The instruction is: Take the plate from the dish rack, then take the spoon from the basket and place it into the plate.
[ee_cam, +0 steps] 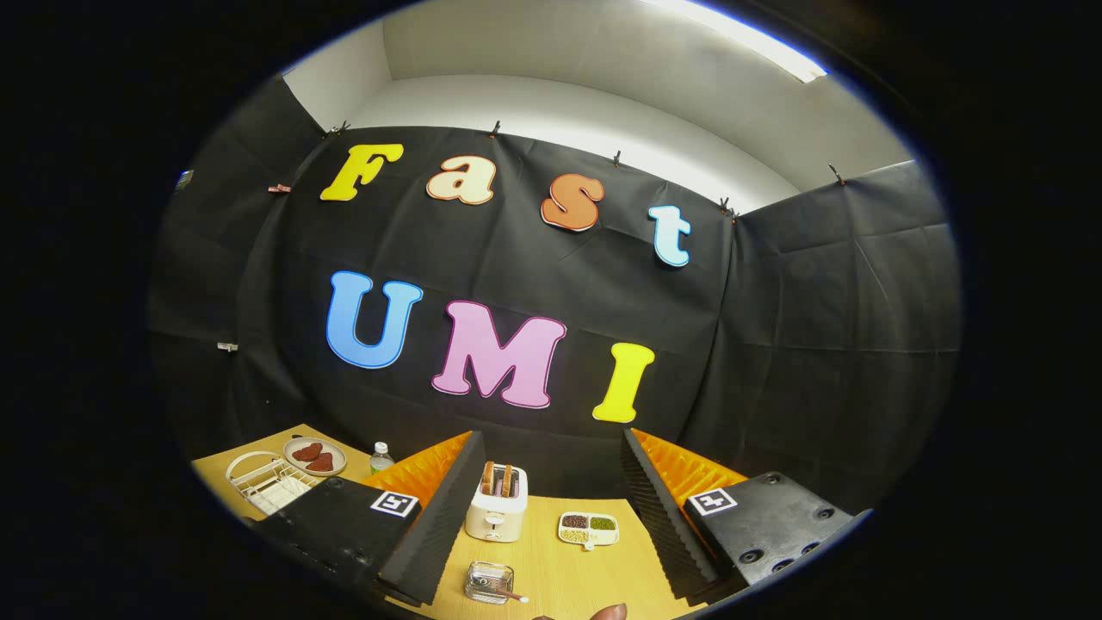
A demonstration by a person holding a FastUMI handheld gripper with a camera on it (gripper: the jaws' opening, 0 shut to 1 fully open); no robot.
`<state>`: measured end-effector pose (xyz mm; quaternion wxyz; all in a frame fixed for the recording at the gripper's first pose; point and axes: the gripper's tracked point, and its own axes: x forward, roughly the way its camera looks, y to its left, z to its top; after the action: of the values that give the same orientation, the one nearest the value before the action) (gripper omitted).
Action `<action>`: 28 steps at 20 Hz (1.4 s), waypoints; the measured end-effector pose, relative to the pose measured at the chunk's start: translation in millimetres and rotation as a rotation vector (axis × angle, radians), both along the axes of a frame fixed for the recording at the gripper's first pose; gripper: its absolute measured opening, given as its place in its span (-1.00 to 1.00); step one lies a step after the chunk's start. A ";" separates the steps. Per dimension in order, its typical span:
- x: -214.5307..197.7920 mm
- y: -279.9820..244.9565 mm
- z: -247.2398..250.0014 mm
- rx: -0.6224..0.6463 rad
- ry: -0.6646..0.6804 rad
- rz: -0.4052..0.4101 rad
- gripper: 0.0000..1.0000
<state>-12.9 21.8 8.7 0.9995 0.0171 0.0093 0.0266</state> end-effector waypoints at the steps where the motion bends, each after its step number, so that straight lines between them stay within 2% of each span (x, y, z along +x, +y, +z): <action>1: 1.1 4.6 0.0 0.005 0.004 0.009 0.95; 10: 18.3 83.1 -44.9 0.096 0.201 0.174 0.95; 16: 39.6 153.6 -100.2 0.080 0.373 0.267 0.95; 23: 64.3 213.0 -191.3 0.047 0.595 0.286 0.96; 28: 77.0 232.1 -265.8 0.041 0.765 0.232 0.96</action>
<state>64.1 254.0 -257.0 0.9136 0.0446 0.3822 0.1313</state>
